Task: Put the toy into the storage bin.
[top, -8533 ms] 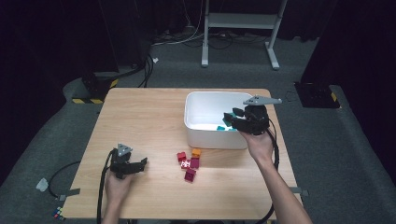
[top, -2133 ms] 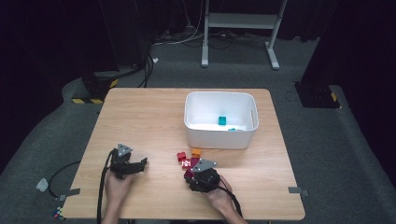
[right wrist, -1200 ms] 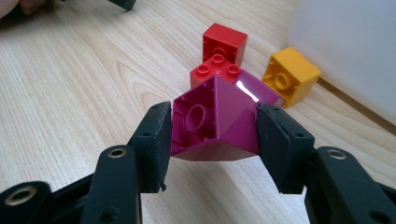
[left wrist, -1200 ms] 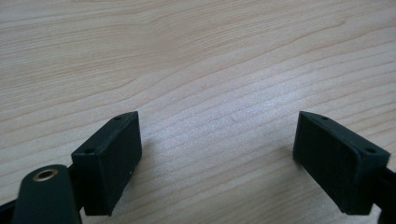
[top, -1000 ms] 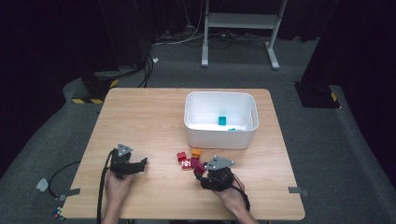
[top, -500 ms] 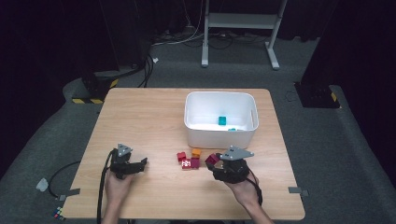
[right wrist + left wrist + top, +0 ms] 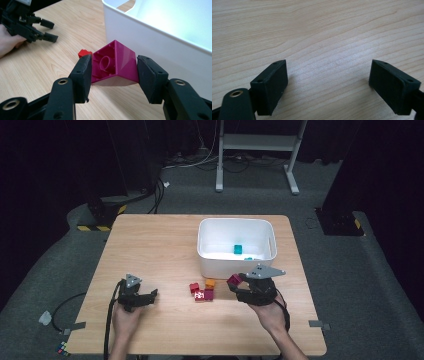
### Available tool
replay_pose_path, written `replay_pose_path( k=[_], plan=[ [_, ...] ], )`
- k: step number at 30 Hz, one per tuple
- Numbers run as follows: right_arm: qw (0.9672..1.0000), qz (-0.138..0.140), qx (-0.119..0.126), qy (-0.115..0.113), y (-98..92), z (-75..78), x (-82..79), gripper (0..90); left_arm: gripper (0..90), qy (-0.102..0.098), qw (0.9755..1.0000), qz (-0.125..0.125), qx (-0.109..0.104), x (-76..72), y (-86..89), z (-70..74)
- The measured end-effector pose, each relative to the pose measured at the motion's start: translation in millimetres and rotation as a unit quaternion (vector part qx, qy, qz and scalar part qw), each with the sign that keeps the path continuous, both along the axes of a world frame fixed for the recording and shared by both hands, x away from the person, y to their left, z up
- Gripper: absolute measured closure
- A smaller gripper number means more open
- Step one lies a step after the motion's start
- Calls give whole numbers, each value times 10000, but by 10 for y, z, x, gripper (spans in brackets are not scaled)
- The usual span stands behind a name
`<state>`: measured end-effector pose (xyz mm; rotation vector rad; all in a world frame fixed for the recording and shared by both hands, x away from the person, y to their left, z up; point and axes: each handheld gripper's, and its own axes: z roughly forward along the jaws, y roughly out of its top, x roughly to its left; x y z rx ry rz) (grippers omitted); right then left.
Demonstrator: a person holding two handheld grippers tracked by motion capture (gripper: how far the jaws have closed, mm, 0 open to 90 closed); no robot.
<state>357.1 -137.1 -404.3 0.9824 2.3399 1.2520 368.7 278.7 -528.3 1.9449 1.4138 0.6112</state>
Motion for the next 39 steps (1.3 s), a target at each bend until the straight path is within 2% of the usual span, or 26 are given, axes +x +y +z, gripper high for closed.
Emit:
replay_pose_path(
  k=[4, 13, 32, 39],
  plan=[
    [9999, -2, 103, 24, -34, 67, 29, 477, 156, 2, 10000, -1, -3, 0, 0, 0],
    [9999, -34, 85, 41, -65, 193, 102, 477, 156, 0, 10000, 2, -5, 0, 0, 0],
    [9995, -119, 275, 95, -134, 448, 312, 476, 156, 0, 10000, 1, -5, 0, 1, 0],
    [9991, -281, 290, 114, -164, 511, 415, 476, 156, 0, 10000, 3, -10, 0, 1, 0]
  ],
)
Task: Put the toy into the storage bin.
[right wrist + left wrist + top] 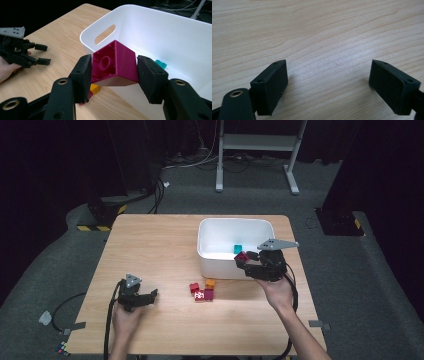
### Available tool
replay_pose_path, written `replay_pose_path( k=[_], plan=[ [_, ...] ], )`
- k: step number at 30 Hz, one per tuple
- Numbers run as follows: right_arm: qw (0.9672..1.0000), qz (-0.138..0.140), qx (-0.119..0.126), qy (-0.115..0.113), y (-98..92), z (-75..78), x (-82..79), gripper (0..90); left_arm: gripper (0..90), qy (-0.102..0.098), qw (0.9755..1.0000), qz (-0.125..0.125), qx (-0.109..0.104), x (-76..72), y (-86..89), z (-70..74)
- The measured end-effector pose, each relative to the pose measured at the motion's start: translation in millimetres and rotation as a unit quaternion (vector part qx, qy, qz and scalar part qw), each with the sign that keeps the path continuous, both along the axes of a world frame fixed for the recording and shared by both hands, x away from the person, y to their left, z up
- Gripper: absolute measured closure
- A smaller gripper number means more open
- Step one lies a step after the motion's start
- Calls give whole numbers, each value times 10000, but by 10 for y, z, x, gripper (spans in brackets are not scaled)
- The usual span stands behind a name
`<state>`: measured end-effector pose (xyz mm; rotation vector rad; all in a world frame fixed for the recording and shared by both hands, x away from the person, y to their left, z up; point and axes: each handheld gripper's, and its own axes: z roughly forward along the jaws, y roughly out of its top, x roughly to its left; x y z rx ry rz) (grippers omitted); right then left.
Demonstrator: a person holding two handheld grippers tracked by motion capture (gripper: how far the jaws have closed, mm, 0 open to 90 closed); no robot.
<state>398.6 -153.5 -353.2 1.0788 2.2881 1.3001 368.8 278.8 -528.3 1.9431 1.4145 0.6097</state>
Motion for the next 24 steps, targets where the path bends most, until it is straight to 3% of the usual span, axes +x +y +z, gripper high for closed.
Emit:
replay_pose_path(
  k=[24],
  plan=[
    [9994, -352, -57, 23, 20, 199, 418, 477, 156, 2, 10000, -4, 3, 0, 0, 0]
  ],
)
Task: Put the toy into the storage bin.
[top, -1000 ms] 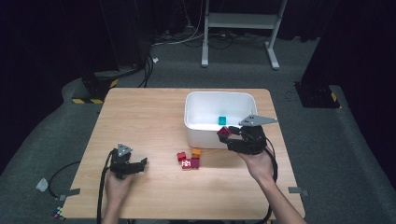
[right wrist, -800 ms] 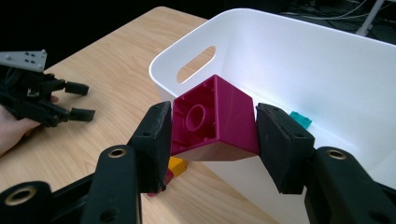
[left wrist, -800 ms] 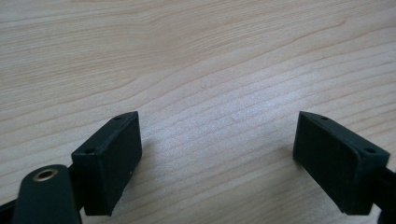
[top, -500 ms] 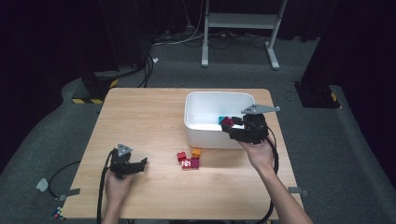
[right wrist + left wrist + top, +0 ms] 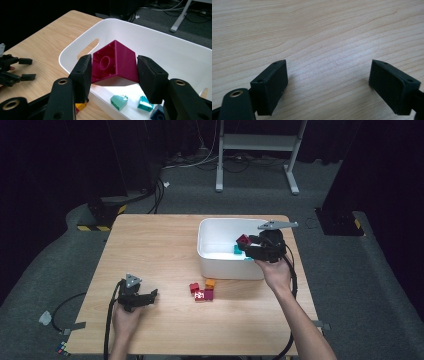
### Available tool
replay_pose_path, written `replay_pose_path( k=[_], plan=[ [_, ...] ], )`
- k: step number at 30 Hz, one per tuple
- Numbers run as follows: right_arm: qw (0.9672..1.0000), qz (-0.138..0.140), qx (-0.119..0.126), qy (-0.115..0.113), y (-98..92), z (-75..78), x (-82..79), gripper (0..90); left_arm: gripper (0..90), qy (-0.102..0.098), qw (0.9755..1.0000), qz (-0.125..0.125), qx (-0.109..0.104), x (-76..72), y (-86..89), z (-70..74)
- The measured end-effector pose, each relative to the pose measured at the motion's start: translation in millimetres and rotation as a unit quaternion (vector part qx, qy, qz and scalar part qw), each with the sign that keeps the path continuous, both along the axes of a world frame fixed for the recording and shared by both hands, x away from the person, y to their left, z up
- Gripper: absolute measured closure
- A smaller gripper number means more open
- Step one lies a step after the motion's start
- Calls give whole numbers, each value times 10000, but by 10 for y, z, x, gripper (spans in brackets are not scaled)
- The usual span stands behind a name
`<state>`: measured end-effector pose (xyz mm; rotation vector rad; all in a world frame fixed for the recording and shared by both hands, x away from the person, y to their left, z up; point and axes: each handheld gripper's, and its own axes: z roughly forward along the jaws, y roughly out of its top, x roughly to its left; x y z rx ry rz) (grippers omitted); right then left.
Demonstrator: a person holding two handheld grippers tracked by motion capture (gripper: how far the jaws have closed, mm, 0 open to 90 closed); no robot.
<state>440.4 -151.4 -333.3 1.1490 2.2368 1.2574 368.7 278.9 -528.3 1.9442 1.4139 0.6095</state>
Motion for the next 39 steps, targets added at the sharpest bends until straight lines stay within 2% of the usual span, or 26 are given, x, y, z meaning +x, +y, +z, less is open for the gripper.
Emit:
replay_pose_path(
  k=[12, 17, 25, 32, 39],
  plan=[
    [9996, -274, 6, 83, 73, 31, 159, 476, 160, -16, 10000, 23, -11, -15, -4, -2],
    [9990, -413, -147, 123, 90, 10, 224, 476, 160, -16, 10000, 24, -10, -15, -5, -2],
    [9976, -653, -129, 207, 89, 3, 383, 477, 160, -25, 10000, 48, -17, -16, -12, -3],
    [9964, -721, -290, 343, 154, -111, 524, 476, 160, -15, 10000, 16, 3, -18, -12, -1],
    [9953, -750, -481, 368, 229, -219, 651, 475, 160, -14, 10000, 15, 2, -12, -15, -1]
  ],
)
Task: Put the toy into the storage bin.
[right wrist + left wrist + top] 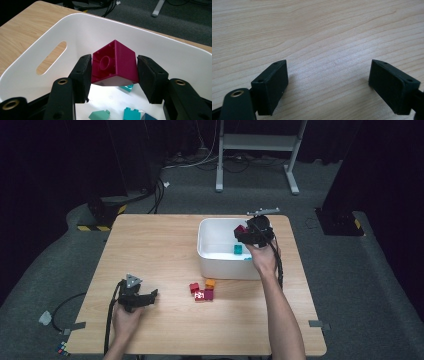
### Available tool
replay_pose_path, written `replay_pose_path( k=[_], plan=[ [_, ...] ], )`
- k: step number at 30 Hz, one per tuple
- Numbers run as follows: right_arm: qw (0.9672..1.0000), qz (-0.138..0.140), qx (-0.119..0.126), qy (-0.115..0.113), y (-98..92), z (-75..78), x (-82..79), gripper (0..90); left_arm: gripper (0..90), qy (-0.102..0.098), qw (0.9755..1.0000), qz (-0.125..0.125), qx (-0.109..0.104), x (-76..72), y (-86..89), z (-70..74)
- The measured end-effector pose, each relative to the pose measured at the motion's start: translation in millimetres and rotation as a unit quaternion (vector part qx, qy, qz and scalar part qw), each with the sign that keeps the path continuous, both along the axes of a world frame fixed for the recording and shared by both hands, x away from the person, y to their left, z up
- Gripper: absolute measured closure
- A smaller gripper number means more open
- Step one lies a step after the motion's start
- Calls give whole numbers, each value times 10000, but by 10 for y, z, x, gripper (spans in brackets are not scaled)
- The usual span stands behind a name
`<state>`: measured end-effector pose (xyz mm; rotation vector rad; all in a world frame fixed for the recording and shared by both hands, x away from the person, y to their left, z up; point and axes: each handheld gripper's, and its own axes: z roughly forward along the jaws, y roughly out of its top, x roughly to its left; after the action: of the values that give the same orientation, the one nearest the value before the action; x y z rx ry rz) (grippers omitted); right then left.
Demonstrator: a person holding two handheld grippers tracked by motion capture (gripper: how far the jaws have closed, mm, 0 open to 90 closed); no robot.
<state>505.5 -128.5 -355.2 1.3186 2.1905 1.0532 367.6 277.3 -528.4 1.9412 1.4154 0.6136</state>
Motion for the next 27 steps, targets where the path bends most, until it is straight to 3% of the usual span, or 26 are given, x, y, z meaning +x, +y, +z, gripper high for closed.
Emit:
replay_pose_path(
  k=[8, 14, 21, 27],
  plan=[
    [9998, -39, -33, 184, 35, -132, 105, 473, 160, -3, 10000, -10, 9, 6, 0, 1],
    [9996, 109, -133, 225, 81, -163, 117, 446, 160, -3, 10000, -9, 10, 7, -1, 0],
    [9996, 105, 82, 261, 46, -188, 72, 384, 160, -2, 10000, -12, 7, 7, 0, 0],
    [9993, 217, 277, 89, -11, -158, -60, 372, 160, -2, 10000, -11, 7, 7, 0, 1]
  ],
)
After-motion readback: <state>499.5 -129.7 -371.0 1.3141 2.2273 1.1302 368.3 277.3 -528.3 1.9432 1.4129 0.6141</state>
